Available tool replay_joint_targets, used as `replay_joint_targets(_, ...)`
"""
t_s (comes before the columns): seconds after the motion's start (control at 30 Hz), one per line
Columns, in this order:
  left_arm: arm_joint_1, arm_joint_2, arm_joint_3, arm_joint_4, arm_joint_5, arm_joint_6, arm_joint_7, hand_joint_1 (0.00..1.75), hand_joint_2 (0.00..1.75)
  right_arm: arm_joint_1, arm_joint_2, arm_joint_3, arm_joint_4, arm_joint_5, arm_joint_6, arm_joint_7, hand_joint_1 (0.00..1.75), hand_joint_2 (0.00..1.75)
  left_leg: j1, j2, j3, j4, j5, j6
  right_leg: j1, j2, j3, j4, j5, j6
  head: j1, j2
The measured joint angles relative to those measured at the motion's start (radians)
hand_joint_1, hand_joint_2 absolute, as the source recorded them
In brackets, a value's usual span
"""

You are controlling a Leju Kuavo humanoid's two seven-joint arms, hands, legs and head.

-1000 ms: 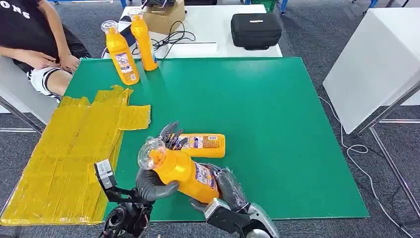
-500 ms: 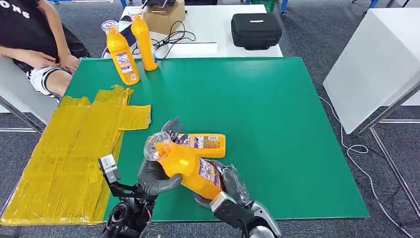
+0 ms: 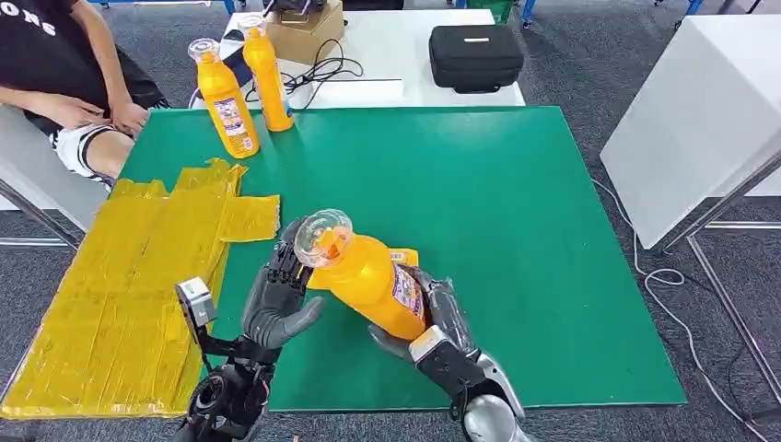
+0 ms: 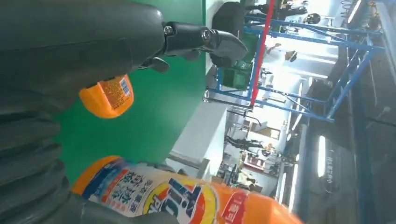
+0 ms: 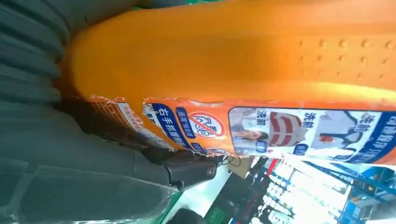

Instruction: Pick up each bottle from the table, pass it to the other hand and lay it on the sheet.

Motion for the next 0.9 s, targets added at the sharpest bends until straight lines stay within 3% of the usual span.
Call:
replay_joint_targets(0.5,-0.032,0.0,0.018,0.072,0.003,-0.018,0.013,0.0,1.75,-0.076,0.059,-0.006,0.102,0.042,-0.062,0.058,1.75,1.75,0.0,0.002,0.0,0.0,0.0,0.0,0.0,0.001,0.0,0.0,0.0,0.0,0.0,0.0)
replay_joint_targets(0.7,-0.042,0.0,0.025,0.089,0.006,-0.019,0.01,0.0,1.75,-0.094,0.066,-0.065,0.136,0.074,-0.123,0.081,1.75,1.75,0.0,0.002,0.0,0.0,0.0,0.0,0.0,0.001,0.0,0.0,0.0,0.0,0.0,0.0)
replay_joint_targets(0.9,-0.058,0.0,0.03,0.098,0.006,-0.016,0.01,0.0,1.75,-0.134,0.086,-0.086,0.226,0.105,-0.107,0.086,1.75,1.75,0.0,0.002,0.0,0.0,0.0,0.0,0.0,0.001,0.0,0.0,0.0,0.0,0.0,0.0)
